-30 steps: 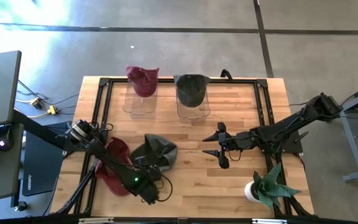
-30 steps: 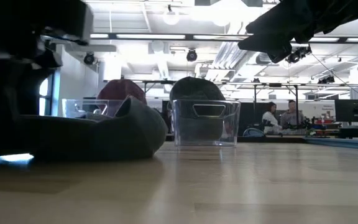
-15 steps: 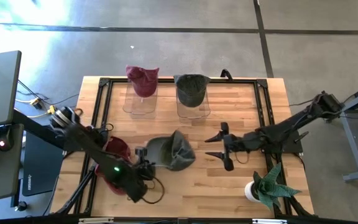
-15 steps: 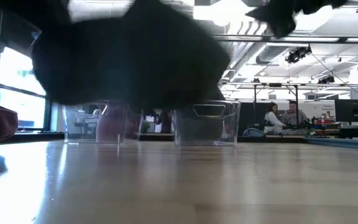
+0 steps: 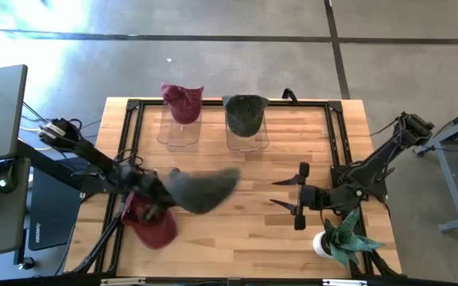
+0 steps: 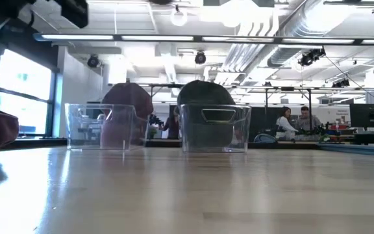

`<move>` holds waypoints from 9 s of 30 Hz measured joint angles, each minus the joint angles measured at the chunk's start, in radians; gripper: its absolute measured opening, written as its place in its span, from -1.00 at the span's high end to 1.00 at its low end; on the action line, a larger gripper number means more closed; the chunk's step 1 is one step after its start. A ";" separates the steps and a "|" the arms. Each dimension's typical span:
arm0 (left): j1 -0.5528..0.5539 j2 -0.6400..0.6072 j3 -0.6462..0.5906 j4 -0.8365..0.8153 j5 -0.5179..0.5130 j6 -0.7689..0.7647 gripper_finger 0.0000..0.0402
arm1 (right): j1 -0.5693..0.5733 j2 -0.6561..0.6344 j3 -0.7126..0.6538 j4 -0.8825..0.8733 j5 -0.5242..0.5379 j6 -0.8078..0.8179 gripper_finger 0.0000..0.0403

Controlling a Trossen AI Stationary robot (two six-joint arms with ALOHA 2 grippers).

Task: Pick & Place hat
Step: Put the gray cap into the right transparent bin

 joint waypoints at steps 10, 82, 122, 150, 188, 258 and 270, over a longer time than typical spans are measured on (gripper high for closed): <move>0.007 0.062 0.034 -0.087 -0.054 -0.057 1.00 | -0.094 0.083 0.006 0.117 -0.205 -0.011 -0.09; 0.007 0.065 0.188 -0.734 -0.292 0.120 1.00 | -0.248 0.463 0.660 -0.784 -0.388 0.259 -0.24; 0.007 0.065 0.188 -0.718 -0.092 0.153 1.00 | -0.102 0.409 0.565 -0.874 -0.291 0.181 -0.31; 0.007 0.065 0.188 -0.680 0.022 0.176 1.00 | -0.237 0.393 0.280 -0.182 -0.907 0.170 0.33; 0.009 0.065 0.188 -0.833 -0.369 0.146 0.49 | -0.274 0.400 0.450 -0.495 -0.390 0.081 0.95; 0.007 -0.130 0.188 -1.076 -0.343 0.114 -0.04 | -1.016 0.387 0.349 -0.199 -0.532 -0.611 -0.20; 0.007 -0.130 0.188 -1.078 -0.341 0.087 -0.04 | -1.021 0.336 0.349 -0.306 -0.693 -0.407 0.00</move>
